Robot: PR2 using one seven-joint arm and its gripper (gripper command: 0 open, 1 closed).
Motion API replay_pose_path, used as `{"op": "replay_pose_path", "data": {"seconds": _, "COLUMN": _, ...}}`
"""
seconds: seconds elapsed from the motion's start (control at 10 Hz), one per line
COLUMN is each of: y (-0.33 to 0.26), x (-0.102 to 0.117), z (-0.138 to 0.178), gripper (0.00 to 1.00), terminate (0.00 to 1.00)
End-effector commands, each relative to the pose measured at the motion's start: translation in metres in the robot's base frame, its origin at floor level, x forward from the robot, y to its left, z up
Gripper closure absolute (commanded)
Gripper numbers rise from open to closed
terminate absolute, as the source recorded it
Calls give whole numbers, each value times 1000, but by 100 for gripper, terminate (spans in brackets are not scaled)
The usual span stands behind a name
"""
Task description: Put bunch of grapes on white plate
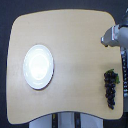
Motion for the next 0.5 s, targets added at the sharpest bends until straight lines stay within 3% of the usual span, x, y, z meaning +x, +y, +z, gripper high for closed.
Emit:
{"op": "replay_pose_path", "data": {"seconds": 0.0, "y": -23, "x": -4, "z": -6, "gripper": 0, "terminate": 0}}
{"op": "replay_pose_path", "data": {"seconds": 0.4, "y": -47, "x": -45, "z": -14, "gripper": 0, "terminate": 0}}
